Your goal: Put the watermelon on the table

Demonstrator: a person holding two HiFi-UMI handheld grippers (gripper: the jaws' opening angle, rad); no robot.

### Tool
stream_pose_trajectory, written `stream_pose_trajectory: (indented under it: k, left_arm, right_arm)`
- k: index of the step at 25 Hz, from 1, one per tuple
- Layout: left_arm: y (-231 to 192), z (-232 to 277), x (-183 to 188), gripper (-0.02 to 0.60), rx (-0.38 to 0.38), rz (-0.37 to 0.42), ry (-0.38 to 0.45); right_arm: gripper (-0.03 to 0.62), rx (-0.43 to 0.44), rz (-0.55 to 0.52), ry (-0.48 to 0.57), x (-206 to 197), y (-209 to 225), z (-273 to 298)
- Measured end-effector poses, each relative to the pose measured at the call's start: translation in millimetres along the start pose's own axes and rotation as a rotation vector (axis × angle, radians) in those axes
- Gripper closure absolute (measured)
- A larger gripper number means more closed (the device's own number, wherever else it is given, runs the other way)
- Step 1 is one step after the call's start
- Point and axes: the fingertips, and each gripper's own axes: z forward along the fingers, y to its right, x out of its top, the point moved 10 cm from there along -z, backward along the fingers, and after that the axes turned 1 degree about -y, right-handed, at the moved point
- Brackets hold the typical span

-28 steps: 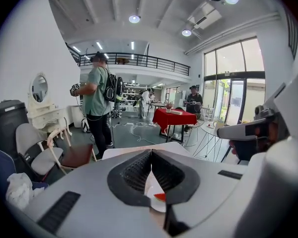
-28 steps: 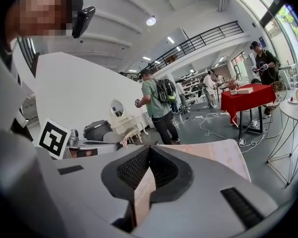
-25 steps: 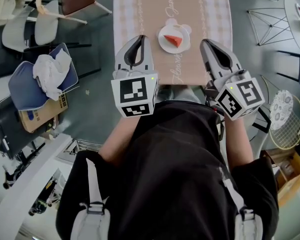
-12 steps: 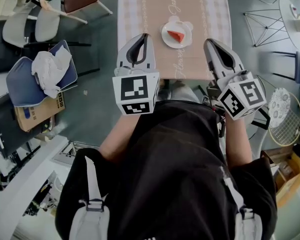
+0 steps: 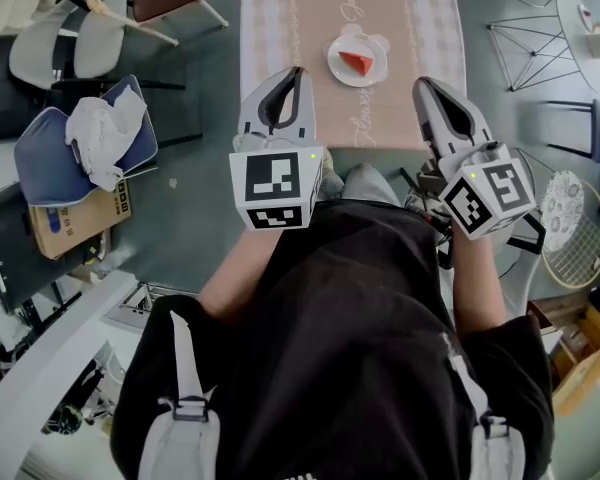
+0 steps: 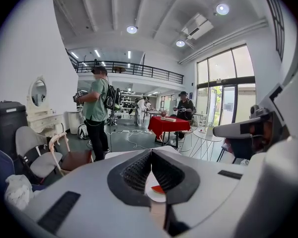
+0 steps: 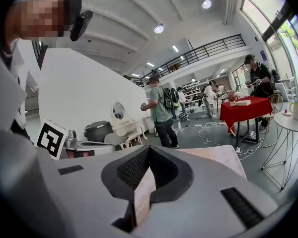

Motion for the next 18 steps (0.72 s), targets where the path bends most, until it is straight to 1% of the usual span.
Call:
stream_pose_trajectory:
  k: [8,18]
  left_arm:
    - [7,-8,-1,0.568,0.013,0.002,0.008]
    - [25,-20,6,0.569,0.024,0.013,0.028]
  right_arm:
    - [0.579,0.006,-0.006,0.017,-1,0,-12]
    - [0.579,0.020,-0.012,0.024,2,2,-30]
